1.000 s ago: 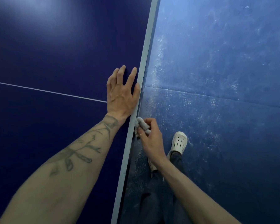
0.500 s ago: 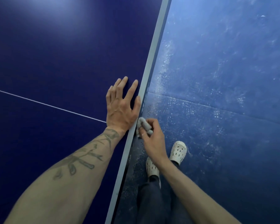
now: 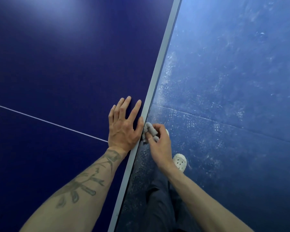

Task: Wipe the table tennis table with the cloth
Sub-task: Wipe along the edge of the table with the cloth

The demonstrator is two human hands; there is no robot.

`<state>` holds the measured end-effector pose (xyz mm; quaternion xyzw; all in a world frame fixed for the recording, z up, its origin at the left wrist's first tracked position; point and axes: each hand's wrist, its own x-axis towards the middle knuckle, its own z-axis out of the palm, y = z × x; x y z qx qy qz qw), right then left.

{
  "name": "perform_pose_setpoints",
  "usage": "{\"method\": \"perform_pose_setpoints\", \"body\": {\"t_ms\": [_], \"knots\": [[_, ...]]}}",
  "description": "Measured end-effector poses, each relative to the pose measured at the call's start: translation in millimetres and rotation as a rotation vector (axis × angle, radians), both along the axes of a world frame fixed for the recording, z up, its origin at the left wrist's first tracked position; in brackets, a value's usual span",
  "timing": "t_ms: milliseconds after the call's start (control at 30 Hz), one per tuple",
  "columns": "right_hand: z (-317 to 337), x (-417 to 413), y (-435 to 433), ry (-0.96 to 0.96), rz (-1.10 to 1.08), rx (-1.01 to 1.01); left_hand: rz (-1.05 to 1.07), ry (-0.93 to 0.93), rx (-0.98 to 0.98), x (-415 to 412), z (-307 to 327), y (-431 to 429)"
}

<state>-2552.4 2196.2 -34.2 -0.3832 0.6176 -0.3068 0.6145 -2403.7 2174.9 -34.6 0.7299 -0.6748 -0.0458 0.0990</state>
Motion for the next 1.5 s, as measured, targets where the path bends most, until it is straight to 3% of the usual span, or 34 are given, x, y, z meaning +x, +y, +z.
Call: {"method": "perform_pose_setpoints", "body": {"t_ms": [300,567,833,1000,1133,1333,1500], "knots": [[3.9,-6.7,-156.1,0.049,-0.125,-0.038,-0.044,-0.001,0.044,5.1,12.9,-49.4],[3.0,-9.2,-126.6,0.031,-0.022,0.016,-0.095,0.024,0.044,0.5,16.9,-183.5],[-4.6,-4.2,-270.8,0.057,-0.268,-0.065,-0.125,0.029,-0.019,-19.0,10.1,-287.5],[2.6,-4.4,-247.5,0.033,-0.219,0.017,-0.098,0.011,-0.026,-28.8,9.7,-349.8],[1.5,-14.5,-253.4,0.034,-0.123,0.027,-0.081,-0.027,-0.083,-31.1,1.5,-365.1],[-2.9,-19.4,-388.2,0.036,-0.232,-0.057,-0.083,-0.018,-0.099,-29.2,-1.9,-368.2],[5.5,-26.5,-355.7,0.029,-0.121,0.020,-0.084,-0.005,-0.073,-30.7,2.5,-370.3]]}}
